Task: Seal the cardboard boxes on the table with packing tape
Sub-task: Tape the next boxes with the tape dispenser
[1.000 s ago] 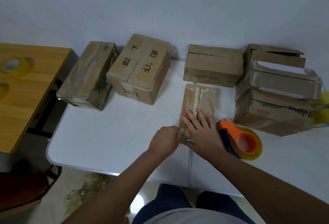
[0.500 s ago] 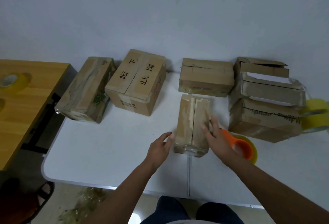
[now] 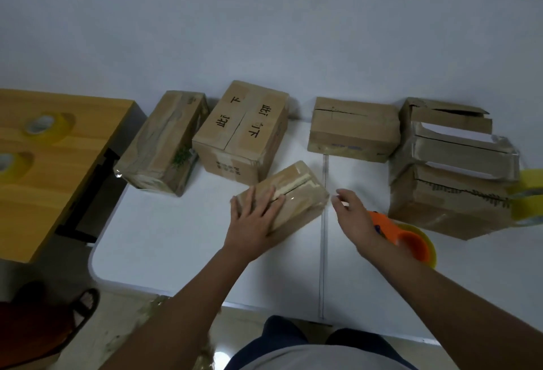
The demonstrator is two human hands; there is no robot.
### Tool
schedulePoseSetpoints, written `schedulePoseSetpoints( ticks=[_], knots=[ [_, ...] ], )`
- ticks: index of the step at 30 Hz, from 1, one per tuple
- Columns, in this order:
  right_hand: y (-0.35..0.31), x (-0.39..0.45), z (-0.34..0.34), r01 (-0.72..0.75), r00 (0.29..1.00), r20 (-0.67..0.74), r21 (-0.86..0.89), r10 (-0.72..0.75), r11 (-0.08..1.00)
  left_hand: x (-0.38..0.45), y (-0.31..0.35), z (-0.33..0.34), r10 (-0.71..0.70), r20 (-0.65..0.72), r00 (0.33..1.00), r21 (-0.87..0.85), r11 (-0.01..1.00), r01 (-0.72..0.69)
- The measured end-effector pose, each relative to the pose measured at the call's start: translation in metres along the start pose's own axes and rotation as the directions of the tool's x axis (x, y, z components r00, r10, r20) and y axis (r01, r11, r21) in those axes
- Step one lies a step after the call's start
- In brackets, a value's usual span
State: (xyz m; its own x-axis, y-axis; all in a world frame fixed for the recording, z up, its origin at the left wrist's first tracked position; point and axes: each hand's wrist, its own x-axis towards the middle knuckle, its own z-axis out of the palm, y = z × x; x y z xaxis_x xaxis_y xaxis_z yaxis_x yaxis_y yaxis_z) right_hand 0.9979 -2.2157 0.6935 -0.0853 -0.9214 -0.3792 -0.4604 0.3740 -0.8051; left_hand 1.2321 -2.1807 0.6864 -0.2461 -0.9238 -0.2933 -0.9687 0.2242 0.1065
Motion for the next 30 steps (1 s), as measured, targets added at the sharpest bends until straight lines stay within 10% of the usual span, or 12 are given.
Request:
schedulePoseSetpoints(
  ticks=[9,30],
  knots=[
    [-0.046,-0.024,0.072,-0.026,0.826,0.563,0.041,-0.001,0.999,-0.016,-0.018,0.005,-0.150,-0.065,0.987,-0.181,0.974,0.136],
    [0.011,0.079,-0.085,-0.179,0.981,-0.055,0.118,0.186,0.977,0.138,0.067,-0.017,0.117,-0.070,0.991,-0.337,0.932,-0.134]
  ],
)
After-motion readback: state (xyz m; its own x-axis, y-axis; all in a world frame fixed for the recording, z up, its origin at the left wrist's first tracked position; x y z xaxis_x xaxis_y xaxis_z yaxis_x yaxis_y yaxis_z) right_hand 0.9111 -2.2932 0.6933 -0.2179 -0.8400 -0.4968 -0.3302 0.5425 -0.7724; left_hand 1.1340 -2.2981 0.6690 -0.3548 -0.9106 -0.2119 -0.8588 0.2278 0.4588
